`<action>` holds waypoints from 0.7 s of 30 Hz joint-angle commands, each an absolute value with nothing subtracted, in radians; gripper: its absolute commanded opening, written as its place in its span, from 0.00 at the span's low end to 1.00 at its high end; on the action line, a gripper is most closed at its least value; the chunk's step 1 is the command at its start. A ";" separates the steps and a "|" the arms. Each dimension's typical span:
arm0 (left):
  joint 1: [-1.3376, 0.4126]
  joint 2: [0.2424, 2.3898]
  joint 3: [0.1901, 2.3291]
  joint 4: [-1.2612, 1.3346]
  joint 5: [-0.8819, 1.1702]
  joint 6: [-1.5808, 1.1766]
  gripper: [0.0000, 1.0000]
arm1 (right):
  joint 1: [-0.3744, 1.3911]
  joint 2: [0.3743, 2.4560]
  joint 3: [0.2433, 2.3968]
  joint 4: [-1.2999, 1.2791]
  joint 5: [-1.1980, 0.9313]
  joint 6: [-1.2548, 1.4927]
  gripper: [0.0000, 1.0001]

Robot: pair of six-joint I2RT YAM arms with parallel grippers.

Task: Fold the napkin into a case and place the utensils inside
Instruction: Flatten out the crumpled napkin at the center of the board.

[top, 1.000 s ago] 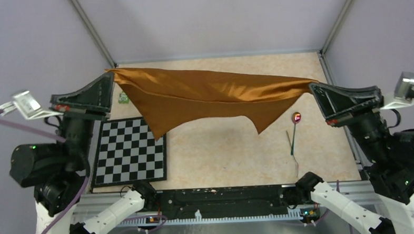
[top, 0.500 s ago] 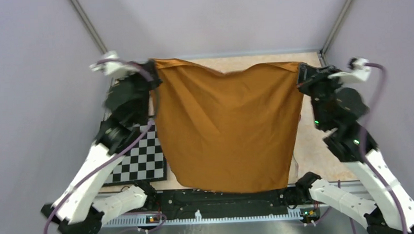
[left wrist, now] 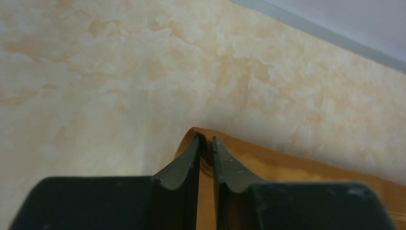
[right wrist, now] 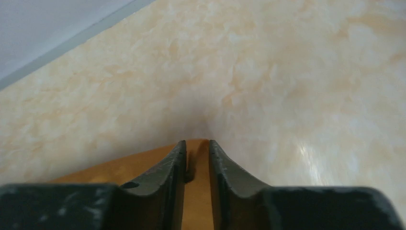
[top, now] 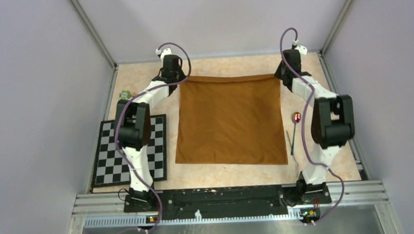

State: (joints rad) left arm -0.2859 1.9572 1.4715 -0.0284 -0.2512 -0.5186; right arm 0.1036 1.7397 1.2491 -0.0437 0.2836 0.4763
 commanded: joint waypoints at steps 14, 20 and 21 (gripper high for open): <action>-0.205 1.762 1.306 -0.080 0.345 -0.629 0.98 | 0.102 1.706 1.353 -0.355 -0.179 0.423 0.70; -0.251 1.712 1.089 -0.078 0.402 -0.629 0.98 | 0.215 1.553 1.167 -0.416 -0.213 0.433 0.70; -0.272 1.698 1.061 -0.080 0.384 -0.634 0.99 | 0.231 1.501 1.120 -0.419 -0.208 0.450 0.71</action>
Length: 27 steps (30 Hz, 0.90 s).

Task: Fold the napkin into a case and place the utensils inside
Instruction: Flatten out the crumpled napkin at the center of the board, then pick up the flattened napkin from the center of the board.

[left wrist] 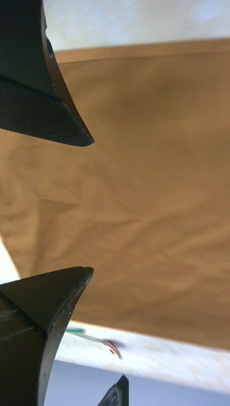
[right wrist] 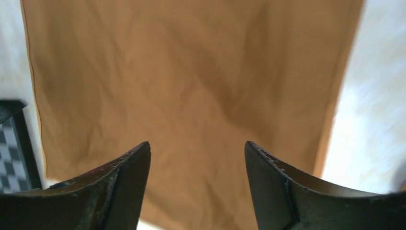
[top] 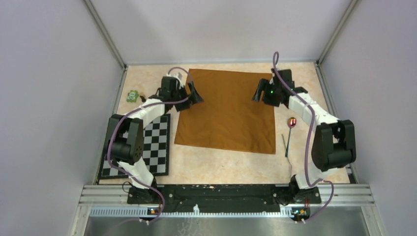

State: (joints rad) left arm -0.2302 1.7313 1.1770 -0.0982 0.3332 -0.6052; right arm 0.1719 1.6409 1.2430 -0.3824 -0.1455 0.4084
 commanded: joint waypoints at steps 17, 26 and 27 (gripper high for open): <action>-0.447 1.305 0.937 -0.500 -0.088 -0.851 0.99 | 0.280 1.165 0.783 -0.857 0.118 0.976 0.56; -0.447 1.197 0.900 -0.582 -0.088 -0.953 0.97 | 0.286 1.256 0.751 -0.844 0.175 1.012 0.53; -0.447 1.186 0.892 -0.576 -0.081 -0.954 0.97 | 0.288 1.268 0.748 -0.843 0.171 1.019 0.52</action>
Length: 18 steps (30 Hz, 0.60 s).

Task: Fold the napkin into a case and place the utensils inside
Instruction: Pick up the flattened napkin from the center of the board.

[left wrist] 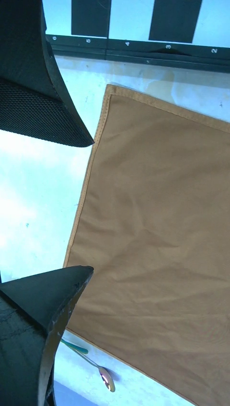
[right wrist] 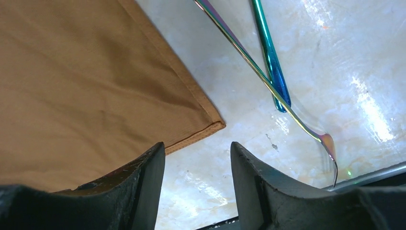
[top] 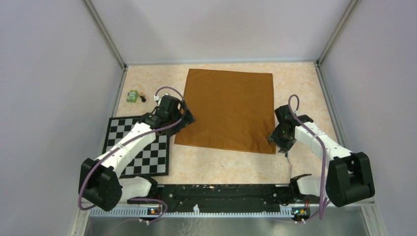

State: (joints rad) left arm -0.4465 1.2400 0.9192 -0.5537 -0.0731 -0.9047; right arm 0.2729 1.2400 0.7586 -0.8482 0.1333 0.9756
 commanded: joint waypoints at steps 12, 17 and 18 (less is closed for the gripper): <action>-0.446 1.143 0.852 -0.570 -0.076 -0.930 0.94 | 0.334 1.349 0.739 -0.823 0.204 1.113 0.50; -0.446 1.138 0.853 -0.592 -0.083 -0.936 0.95 | 0.334 1.376 0.737 -0.810 0.221 1.135 0.50; -0.446 1.136 0.853 -0.598 -0.086 -0.935 0.95 | 0.335 1.381 0.734 -0.806 0.226 1.137 0.50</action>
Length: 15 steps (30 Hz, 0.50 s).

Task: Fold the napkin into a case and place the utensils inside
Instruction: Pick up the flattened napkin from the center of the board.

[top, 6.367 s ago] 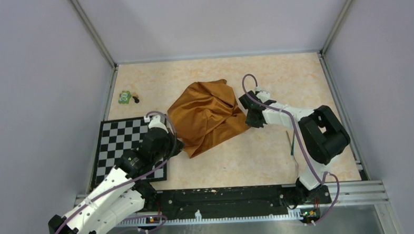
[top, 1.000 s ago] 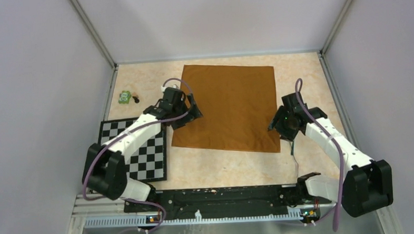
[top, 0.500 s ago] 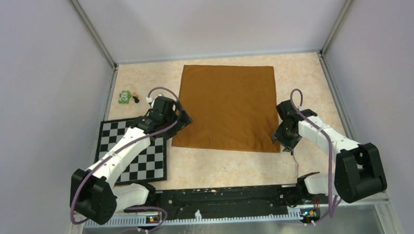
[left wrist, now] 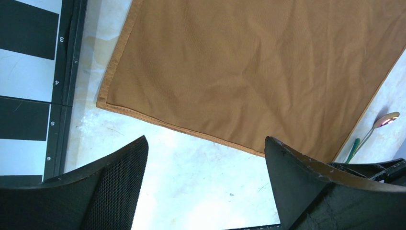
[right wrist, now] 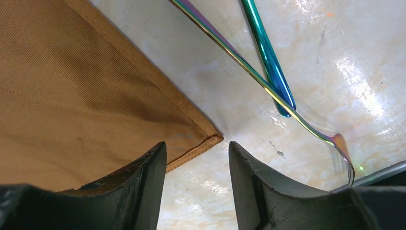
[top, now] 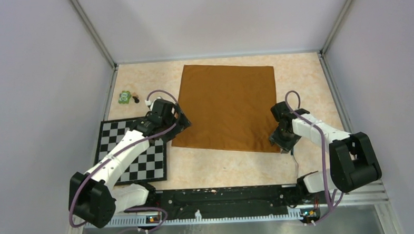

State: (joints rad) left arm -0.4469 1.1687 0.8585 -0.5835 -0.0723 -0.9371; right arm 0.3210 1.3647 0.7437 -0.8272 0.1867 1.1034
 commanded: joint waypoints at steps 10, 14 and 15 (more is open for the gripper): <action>-0.446 1.148 0.873 -0.667 -0.107 -0.941 0.99 | 0.336 1.452 0.656 -0.704 0.233 1.143 0.37; -0.446 1.178 0.851 -0.673 -0.085 -0.966 0.99 | 0.336 1.451 0.641 -0.697 0.235 1.140 0.13; -0.446 1.193 0.845 -0.672 -0.076 -0.970 0.99 | 0.337 1.444 0.644 -0.703 0.241 1.136 0.05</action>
